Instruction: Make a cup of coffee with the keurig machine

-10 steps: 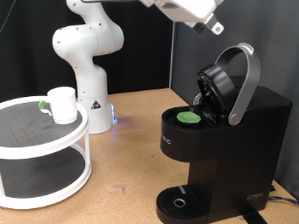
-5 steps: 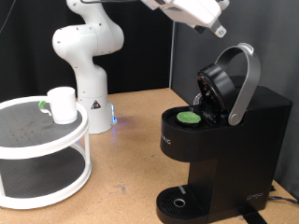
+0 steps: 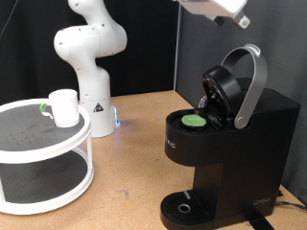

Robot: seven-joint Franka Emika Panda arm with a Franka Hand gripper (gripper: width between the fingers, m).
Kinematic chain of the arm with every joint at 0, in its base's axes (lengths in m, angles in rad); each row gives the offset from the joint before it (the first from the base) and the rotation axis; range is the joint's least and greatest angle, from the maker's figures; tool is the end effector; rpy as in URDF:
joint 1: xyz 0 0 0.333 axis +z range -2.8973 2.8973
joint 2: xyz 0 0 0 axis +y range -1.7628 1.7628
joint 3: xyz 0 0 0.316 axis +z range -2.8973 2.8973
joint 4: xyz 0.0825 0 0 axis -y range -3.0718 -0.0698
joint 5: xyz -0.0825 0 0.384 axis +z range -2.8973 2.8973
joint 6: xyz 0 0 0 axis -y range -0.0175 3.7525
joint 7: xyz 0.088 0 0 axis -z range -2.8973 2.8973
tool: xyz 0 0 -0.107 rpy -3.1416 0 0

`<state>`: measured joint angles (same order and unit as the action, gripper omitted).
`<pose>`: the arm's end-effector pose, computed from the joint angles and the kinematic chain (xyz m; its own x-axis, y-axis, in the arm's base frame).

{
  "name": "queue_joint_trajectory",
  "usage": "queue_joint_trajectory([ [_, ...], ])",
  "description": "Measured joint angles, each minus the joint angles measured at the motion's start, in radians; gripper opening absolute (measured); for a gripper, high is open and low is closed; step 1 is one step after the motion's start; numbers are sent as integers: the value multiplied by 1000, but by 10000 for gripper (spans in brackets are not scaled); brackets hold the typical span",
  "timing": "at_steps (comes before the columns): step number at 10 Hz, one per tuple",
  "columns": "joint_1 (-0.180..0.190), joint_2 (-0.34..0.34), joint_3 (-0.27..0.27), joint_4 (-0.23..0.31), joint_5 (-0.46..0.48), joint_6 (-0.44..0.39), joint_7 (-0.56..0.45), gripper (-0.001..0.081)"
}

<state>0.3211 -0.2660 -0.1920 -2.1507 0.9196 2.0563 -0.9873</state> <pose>0.4908 0.0991 0.5487 0.6764 0.3644 0.6401 0.7159 -0.5297 -0.4549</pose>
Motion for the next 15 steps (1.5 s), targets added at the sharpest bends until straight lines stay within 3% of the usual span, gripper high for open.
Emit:
queue_joint_trajectory([
  [7, 25, 12, 110, 17, 1, 117, 95, 805],
  [14, 26, 71, 159, 22, 1, 160, 113, 778],
  [15, 26, 77, 162, 22, 1, 160, 113, 602],
])
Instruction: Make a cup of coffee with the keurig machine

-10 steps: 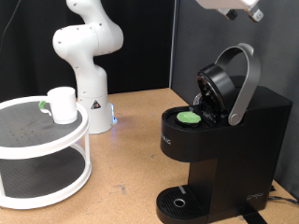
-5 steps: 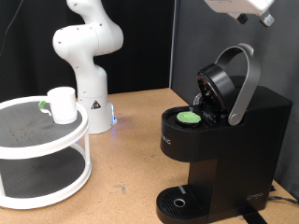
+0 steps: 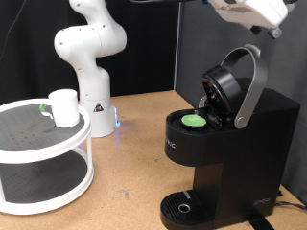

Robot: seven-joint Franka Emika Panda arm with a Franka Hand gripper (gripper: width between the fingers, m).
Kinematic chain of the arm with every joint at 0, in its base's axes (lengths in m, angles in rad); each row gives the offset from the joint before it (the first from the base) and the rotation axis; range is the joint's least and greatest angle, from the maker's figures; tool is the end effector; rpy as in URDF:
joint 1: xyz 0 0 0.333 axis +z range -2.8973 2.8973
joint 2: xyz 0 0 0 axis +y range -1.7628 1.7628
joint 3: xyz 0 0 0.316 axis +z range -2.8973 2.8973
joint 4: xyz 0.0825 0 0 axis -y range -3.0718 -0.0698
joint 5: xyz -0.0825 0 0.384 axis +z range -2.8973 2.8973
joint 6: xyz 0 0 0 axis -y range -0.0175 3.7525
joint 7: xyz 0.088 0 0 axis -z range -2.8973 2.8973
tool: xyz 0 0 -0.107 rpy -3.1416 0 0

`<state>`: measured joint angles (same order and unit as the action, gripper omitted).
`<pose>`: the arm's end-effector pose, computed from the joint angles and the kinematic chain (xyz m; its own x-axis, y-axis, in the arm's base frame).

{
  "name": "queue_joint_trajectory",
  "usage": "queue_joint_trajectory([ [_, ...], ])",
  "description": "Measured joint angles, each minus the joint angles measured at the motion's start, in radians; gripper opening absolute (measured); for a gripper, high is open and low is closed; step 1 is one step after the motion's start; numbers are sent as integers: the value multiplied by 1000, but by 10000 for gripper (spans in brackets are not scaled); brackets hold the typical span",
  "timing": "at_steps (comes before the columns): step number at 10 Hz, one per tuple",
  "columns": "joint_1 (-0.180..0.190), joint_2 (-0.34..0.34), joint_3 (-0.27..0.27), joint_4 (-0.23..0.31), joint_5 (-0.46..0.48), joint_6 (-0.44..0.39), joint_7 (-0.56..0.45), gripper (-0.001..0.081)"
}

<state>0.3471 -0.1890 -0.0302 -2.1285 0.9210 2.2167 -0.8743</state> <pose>0.4940 0.1884 0.5307 0.6953 0.3897 0.6038 0.6987 -0.5634 -0.4410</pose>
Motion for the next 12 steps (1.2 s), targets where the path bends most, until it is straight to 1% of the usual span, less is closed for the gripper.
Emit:
queue_joint_trajectory([
  [1, 0, 6, 3, 0, 0, 0, 0, 602],
  [2, 0, 12, 4, 0, 0, 0, 0, 419],
  [3, 0, 16, 5, 0, 0, 0, 0, 283],
  [4, 0, 22, 5, 0, -1, 0, 0, 283],
  [5, 0, 29, 5, 0, -1, 0, 0, 103],
  [6, 0, 35, 5, 0, -1, 0, 0, 103],
  [7, -2, 37, 5, 0, -1, 0, 0, 29],
  [8, -4, 37, 4, -1, -2, 0, -1, 9],
  [12, -14, 35, -14, -1, -11, -11, -9, 1],
])
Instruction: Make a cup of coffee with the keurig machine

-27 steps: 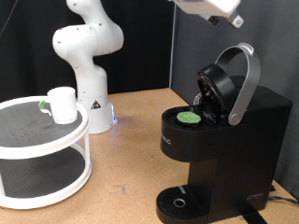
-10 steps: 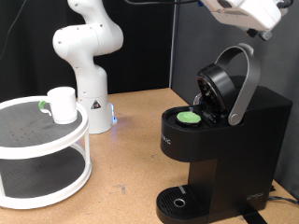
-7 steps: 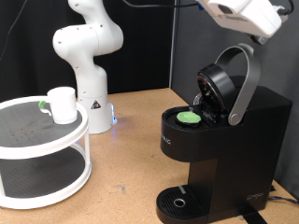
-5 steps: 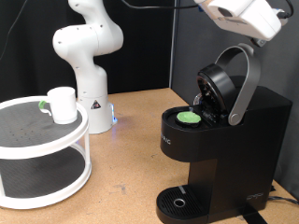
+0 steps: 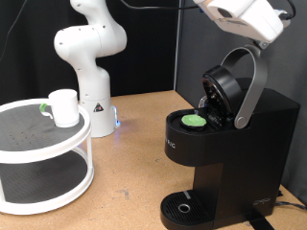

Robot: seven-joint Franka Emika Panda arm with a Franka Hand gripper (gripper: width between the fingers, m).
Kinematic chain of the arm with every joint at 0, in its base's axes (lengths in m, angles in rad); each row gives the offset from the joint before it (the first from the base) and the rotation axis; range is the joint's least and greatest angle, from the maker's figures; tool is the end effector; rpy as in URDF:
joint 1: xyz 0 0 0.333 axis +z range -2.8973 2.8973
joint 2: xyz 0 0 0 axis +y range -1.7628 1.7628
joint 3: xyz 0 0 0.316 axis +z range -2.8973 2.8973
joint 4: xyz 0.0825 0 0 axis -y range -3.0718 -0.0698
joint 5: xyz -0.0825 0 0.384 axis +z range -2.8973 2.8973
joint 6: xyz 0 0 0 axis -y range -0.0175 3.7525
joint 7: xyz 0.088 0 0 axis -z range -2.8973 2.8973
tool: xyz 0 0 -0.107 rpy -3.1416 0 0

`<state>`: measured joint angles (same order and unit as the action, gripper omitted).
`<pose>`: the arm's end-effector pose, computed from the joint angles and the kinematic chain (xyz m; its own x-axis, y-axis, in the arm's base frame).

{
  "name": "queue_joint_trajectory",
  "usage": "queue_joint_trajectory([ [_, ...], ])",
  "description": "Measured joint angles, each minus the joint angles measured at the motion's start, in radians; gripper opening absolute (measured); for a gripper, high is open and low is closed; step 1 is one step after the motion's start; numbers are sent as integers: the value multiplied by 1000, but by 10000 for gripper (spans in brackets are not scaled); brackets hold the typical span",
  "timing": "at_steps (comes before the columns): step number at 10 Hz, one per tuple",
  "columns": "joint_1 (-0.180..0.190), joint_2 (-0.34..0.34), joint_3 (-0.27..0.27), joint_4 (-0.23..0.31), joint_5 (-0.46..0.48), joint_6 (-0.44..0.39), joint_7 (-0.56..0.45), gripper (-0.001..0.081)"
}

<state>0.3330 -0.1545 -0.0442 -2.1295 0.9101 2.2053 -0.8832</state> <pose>0.5042 0.1768 0.5109 0.7181 0.3946 0.5733 0.6789 -0.5785 -0.4522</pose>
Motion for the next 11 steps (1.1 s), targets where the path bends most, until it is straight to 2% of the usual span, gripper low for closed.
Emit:
queue_joint_trajectory([
  [2, -8, -3, -11, 0, -5, -21, 0, 1],
  [7, -43, -38, -62, -4, -51, -136, -1, 1],
  [11, -77, -57, -93, -18, -119, -156, -10, 1],
])
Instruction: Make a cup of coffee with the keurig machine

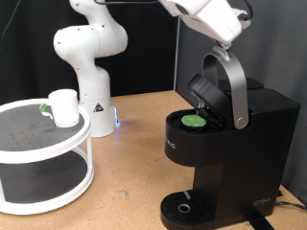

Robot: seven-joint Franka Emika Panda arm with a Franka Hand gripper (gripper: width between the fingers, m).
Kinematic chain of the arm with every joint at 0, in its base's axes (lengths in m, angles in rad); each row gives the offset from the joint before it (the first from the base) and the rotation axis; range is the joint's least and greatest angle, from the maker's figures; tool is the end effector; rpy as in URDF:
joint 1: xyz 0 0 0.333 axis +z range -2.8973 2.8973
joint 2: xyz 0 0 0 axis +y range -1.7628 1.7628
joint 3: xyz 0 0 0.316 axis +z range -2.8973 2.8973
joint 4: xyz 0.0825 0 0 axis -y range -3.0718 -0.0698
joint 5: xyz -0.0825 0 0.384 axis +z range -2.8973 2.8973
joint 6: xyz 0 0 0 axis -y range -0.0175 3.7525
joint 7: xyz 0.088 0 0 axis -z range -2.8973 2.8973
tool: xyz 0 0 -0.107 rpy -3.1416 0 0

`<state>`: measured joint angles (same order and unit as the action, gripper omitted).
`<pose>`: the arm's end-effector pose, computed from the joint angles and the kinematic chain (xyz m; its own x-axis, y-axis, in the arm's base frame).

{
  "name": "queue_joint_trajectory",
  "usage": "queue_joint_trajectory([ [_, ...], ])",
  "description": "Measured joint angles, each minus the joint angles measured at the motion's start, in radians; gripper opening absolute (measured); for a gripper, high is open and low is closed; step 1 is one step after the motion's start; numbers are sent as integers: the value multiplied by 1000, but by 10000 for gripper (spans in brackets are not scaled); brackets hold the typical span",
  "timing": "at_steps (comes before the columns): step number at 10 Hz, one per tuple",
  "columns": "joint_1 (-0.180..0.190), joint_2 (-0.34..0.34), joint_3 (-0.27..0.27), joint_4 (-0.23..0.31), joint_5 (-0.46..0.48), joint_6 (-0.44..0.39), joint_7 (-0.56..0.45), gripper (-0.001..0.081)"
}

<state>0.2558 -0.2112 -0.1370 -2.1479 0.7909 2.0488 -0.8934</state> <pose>0.5002 0.0950 0.5176 0.7457 0.4221 0.5156 0.6547 -0.6080 -0.4491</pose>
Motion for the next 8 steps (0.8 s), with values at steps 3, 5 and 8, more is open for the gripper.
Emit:
queue_joint_trajectory([
  [3, -31, -6, -20, -14, -80, -9, 1, 1],
  [5, -50, -6, -36, -34, -108, -10, -18, 1],
  [8, -71, 1, -56, -68, -130, 2, -60, 1],
])
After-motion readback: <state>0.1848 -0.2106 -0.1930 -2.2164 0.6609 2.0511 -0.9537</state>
